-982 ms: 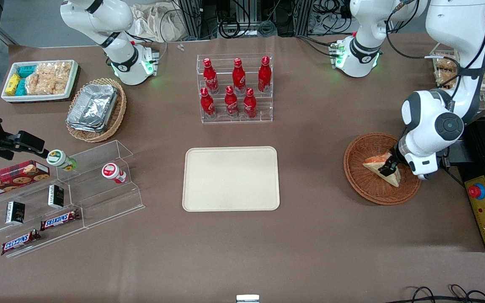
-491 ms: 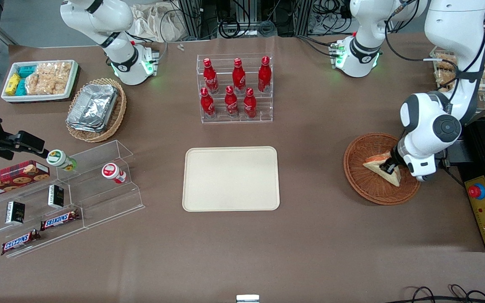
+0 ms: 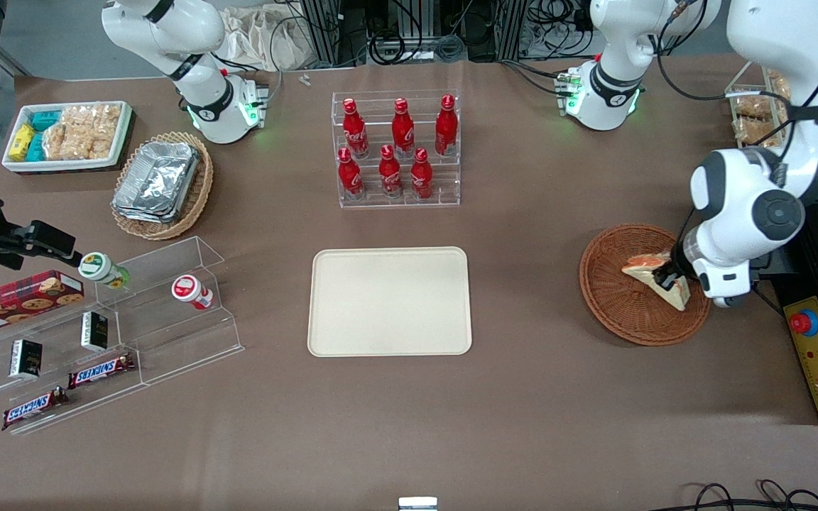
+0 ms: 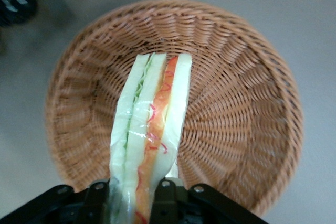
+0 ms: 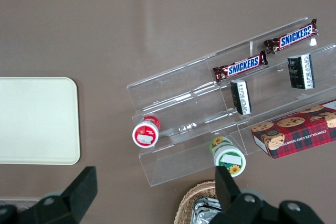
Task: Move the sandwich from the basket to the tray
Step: 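Lift the sandwich out of the basket with the left gripper, then carry the sandwich over the cream tray and lower it onto it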
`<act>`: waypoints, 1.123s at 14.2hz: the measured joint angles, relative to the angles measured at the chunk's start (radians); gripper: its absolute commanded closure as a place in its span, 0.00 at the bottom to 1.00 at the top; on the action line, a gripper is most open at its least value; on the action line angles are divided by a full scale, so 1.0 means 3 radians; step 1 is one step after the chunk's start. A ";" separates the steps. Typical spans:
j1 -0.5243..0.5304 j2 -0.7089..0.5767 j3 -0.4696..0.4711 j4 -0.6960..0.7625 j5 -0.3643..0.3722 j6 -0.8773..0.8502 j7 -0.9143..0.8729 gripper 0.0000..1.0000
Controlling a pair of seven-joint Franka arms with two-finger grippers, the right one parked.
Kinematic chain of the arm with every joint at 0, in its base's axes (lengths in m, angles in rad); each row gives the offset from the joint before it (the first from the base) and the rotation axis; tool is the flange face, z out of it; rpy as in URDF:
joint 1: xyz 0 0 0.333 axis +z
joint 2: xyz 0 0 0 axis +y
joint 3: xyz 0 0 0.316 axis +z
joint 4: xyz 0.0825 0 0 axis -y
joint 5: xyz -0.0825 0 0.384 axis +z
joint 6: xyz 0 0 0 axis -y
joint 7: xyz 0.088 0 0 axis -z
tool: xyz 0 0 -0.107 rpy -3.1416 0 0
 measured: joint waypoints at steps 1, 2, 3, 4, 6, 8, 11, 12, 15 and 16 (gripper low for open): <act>0.0002 -0.0055 0.0004 0.0161 0.0005 -0.0251 0.0125 1.00; 0.0003 -0.0100 0.0007 0.0331 0.0013 -0.0497 0.0273 1.00; 0.0005 -0.0131 0.0010 0.0517 0.0018 -0.0739 0.0466 1.00; 0.0006 -0.0148 0.0011 0.0731 0.0020 -0.0984 0.0699 1.00; 0.0009 -0.0155 0.0012 0.1175 0.0029 -0.1405 0.1191 1.00; -0.0002 -0.0156 -0.0002 0.1646 0.0082 -0.1737 0.1835 1.00; -0.0101 -0.0145 -0.0176 0.1845 0.0088 -0.1914 0.2078 1.00; -0.0173 -0.0131 -0.0277 0.1862 0.0089 -0.1941 0.2079 1.00; -0.0399 -0.0018 -0.0577 0.1868 0.0088 -0.1948 0.1859 1.00; -0.0468 0.0052 -0.0660 0.1867 0.0087 -0.1948 0.1673 1.00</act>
